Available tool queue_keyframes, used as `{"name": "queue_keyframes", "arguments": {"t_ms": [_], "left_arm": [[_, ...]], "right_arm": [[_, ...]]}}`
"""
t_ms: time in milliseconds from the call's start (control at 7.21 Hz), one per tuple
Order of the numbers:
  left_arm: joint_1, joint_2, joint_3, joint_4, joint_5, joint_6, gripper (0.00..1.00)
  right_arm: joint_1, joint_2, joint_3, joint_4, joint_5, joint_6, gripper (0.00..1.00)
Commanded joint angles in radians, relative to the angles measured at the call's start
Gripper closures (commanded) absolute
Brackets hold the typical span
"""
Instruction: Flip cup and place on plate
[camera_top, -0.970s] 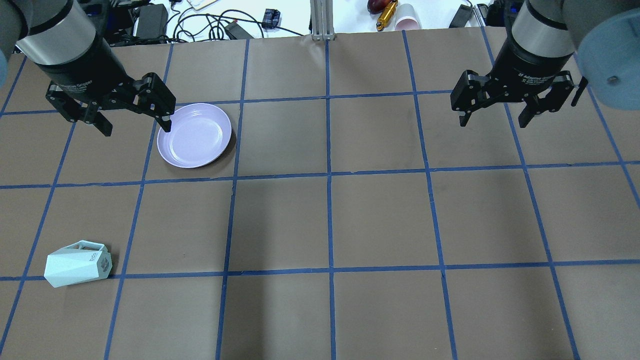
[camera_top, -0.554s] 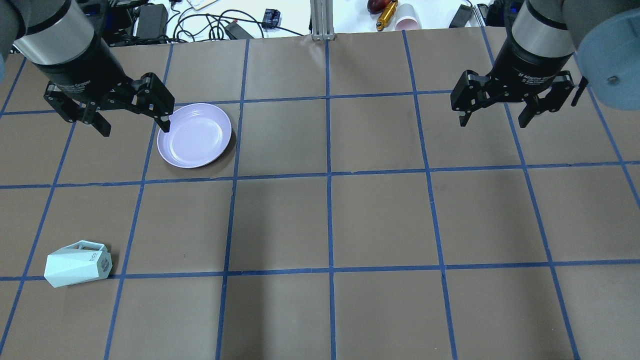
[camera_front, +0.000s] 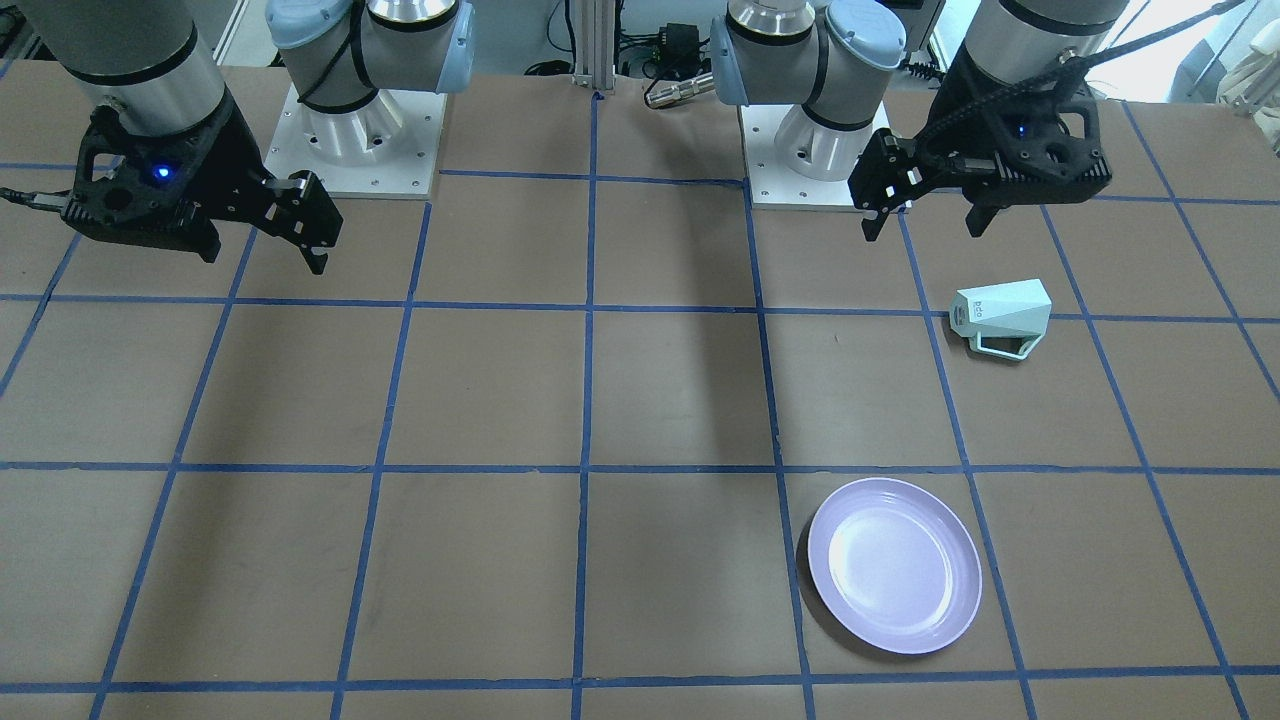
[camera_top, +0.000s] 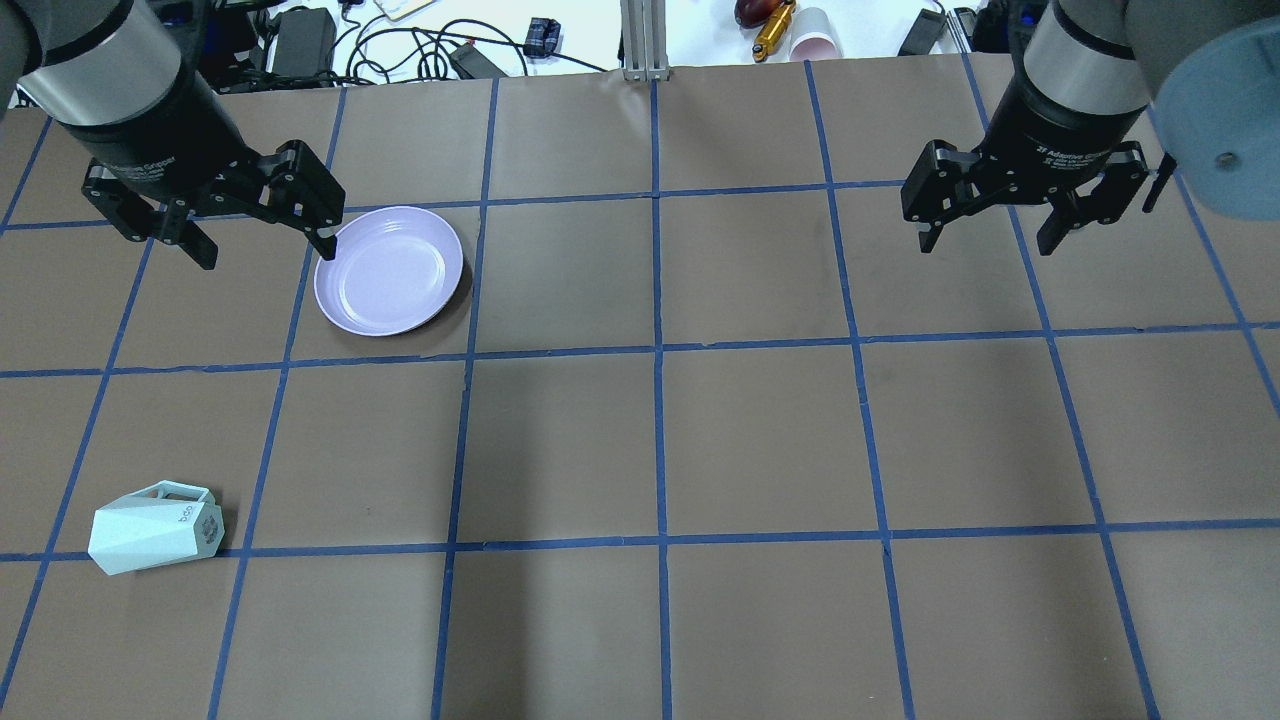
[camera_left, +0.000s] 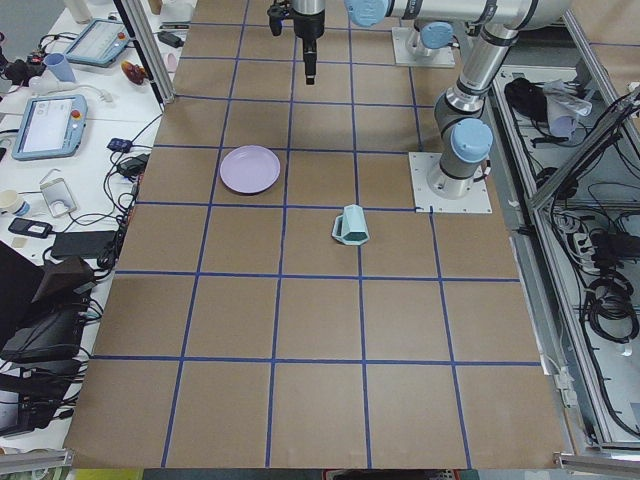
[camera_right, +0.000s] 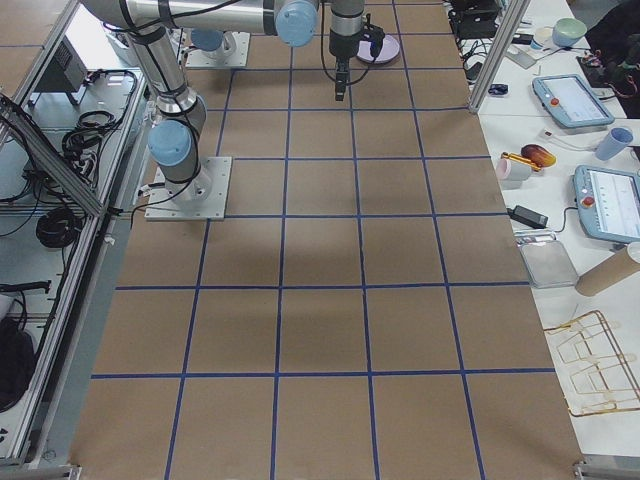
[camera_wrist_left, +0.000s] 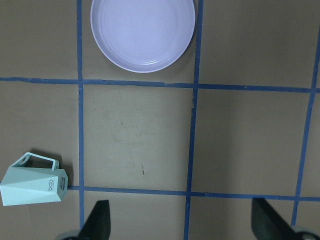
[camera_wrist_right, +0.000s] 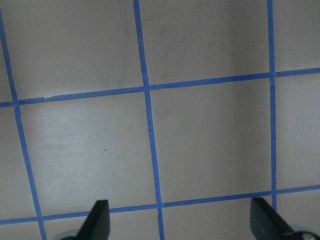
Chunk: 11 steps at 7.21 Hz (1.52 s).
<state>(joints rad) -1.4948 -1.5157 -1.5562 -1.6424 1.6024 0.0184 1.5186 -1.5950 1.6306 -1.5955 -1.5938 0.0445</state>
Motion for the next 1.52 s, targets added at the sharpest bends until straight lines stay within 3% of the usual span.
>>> {"name": "queue_keyframes", "arguments": {"t_ms": [0, 416, 693, 1109, 1386], "left_arm": [[0.001, 0.000, 0.002, 0.001, 0.001, 0.000, 0.00], [0.039, 0.002, -0.004, -0.001, -0.015, 0.012, 0.00], [0.199, 0.005, -0.005, -0.010, -0.097, 0.178, 0.00], [0.477, 0.005, -0.016, -0.097, -0.114, 0.482, 0.00], [0.664, -0.004, -0.037, -0.148, -0.197, 0.671, 0.00]], "right_arm": [[0.000, 0.000, 0.002, 0.000, 0.000, 0.000, 0.00], [0.000, 0.001, 0.000, 0.000, 0.000, 0.000, 0.00], [0.000, 0.000, 0.000, -0.001, 0.000, 0.000, 0.00], [0.000, 0.001, 0.000, 0.000, 0.000, 0.000, 0.00], [0.000, 0.001, 0.000, 0.000, -0.002, 0.000, 0.00]]}}
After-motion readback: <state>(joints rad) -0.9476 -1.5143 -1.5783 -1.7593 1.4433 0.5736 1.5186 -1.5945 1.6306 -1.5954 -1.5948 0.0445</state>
